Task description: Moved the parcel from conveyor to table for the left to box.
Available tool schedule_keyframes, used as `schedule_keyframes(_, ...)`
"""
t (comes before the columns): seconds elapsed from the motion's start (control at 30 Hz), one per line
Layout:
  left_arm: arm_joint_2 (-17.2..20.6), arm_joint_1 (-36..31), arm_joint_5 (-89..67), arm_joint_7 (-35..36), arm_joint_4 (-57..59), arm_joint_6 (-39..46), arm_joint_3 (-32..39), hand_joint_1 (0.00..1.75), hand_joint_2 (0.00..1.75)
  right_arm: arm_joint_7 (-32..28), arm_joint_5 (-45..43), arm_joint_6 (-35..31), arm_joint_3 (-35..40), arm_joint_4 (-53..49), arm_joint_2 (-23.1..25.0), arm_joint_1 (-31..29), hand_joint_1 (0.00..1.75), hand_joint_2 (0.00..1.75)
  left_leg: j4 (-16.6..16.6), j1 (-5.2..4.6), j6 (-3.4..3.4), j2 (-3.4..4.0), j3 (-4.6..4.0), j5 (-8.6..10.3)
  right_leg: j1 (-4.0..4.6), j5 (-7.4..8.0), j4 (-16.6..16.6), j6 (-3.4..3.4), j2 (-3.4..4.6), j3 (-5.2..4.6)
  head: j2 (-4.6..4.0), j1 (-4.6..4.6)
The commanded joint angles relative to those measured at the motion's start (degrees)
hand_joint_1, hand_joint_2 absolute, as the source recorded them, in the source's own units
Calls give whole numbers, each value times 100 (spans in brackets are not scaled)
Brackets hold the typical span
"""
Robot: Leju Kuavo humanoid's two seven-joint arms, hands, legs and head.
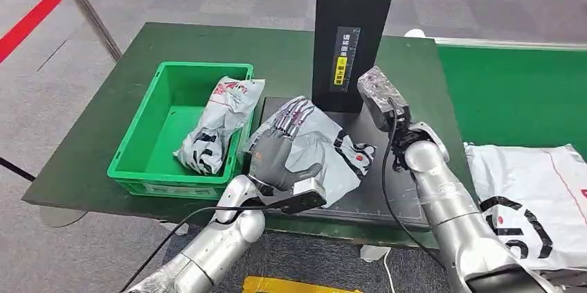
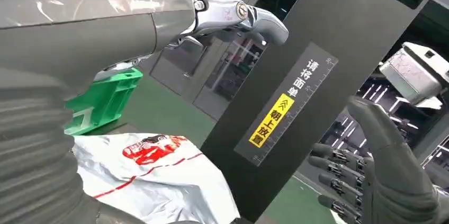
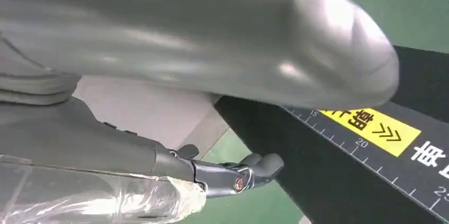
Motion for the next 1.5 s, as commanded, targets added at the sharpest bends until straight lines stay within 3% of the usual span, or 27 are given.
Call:
schedule_keyframes(0.03,39,-24,800,-429,691,-357,496,0,175,-1321,-1482,-934,-1366,-1194,-3,1003,0,0,-15,8,-2,-13,17,1,10,-1,-22,-5,-18,26,0,0)
schedule_keyframes(0.13,-5,-91,972,-769,1406,-239,563,0,175,-2014,-2040,-1498,-1675,-1644,26,1660,0,0,-20,9,-2,-27,28,2,10,-5,-28,-6,-30,37,0,-4)
schedule_keyframes(0.2,-49,-139,1040,-939,1819,-191,582,0,175,-2189,-2440,-1476,-1733,-1939,-22,2037,0,0,-13,6,-1,-25,21,-1,6,-6,-21,-3,-26,31,0,-2)
schedule_keyframes(0.4,-101,-412,836,-1046,2602,-290,389,0,175,-2284,-2531,-1488,-1773,-2348,-95,2463,0,0,-5,6,3,-12,11,-10,7,-5,-15,-1,-14,19,0,0)
schedule_keyframes(0.8,-193,-811,448,-1009,3261,-503,32,0,175,-2342,-2600,-1394,-1685,-2275,-115,2581,0,0,0,5,3,-6,0,-6,5,-3,-9,-1,-6,2,0,0)
schedule_keyframes(1.03,-184,-1382,-14,-550,3499,-775,-331,0,175,-2311,-2688,-1157,-1511,-2166,-96,2470,0,0,5,8,3,3,-2,-7,9,1,-9,-2,1,1,0,0)
schedule_keyframes(1.5,-15,-1539,184,-600,3497,-804,-81,0,175,-2272,-2847,-889,-1292,-2012,-94,2360,0,0,2,7,-1,19,2,-7,7,3,-7,-2,18,1,0,0)
